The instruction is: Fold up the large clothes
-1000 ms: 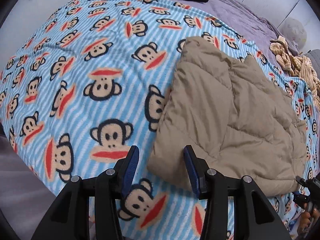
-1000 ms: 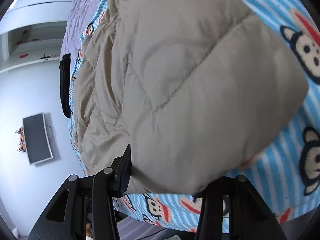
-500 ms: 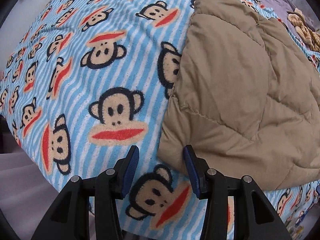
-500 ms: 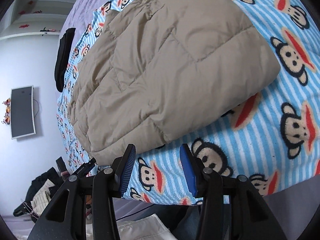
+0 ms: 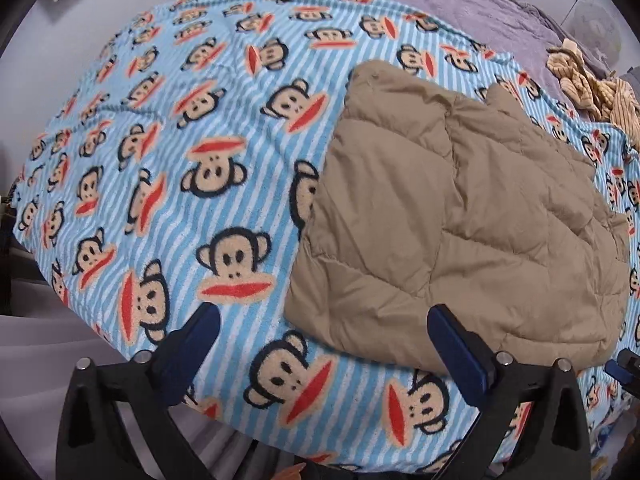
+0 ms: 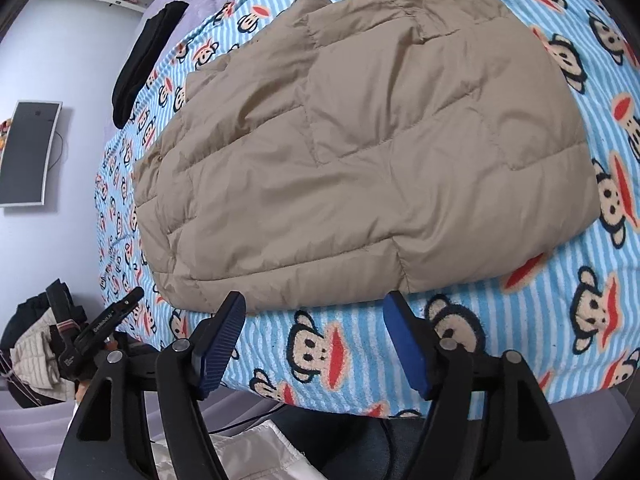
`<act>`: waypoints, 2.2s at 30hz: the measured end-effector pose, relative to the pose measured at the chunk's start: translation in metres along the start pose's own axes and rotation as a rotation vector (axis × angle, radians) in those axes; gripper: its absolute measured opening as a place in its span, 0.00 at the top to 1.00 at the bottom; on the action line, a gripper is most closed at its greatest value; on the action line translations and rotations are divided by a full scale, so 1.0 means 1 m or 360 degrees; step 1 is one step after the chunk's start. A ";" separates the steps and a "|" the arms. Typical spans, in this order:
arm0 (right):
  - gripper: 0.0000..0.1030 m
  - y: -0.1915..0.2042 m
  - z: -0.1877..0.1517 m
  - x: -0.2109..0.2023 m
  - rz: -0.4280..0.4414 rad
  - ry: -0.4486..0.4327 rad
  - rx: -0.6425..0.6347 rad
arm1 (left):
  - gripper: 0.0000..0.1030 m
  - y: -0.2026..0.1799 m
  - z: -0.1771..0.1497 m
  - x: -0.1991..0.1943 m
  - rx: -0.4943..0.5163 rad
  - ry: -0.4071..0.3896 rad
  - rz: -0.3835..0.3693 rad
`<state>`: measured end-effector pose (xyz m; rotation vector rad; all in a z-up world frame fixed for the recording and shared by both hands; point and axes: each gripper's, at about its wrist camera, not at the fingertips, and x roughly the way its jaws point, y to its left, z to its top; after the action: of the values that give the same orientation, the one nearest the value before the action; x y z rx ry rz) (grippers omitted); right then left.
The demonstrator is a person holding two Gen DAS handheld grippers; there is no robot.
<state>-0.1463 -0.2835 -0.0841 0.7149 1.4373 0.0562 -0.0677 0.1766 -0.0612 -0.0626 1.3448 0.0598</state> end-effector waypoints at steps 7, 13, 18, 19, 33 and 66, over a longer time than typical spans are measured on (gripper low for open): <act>0.19 0.005 0.005 -0.007 -0.0032 -0.0020 -0.0069 | 0.00 -0.010 0.004 -0.006 0.0025 -0.0030 0.0038; 0.16 0.020 0.005 -0.013 -0.0317 -0.0173 -0.0229 | 0.00 -0.023 0.010 -0.008 0.0073 -0.0016 0.0060; 0.16 0.017 0.006 -0.020 -0.0342 -0.0233 -0.0220 | 0.00 -0.033 0.012 -0.011 0.0087 -0.0014 0.0087; 0.16 0.016 0.007 -0.021 -0.0341 -0.0237 -0.0216 | 0.00 -0.034 0.012 -0.012 0.0087 -0.0013 0.0086; 0.16 0.012 0.023 -0.005 -0.0264 -0.0011 -0.0292 | 0.00 -0.048 0.005 -0.025 0.0064 -0.0004 0.0054; 0.16 0.097 0.018 0.075 -0.0367 0.0008 -0.0001 | 0.01 -0.045 0.113 0.160 0.0602 0.0508 -0.1009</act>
<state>-0.0803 -0.1802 -0.1045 0.5450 1.5160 -0.1201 0.0815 0.1423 -0.1919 -0.1809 1.5777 -0.7645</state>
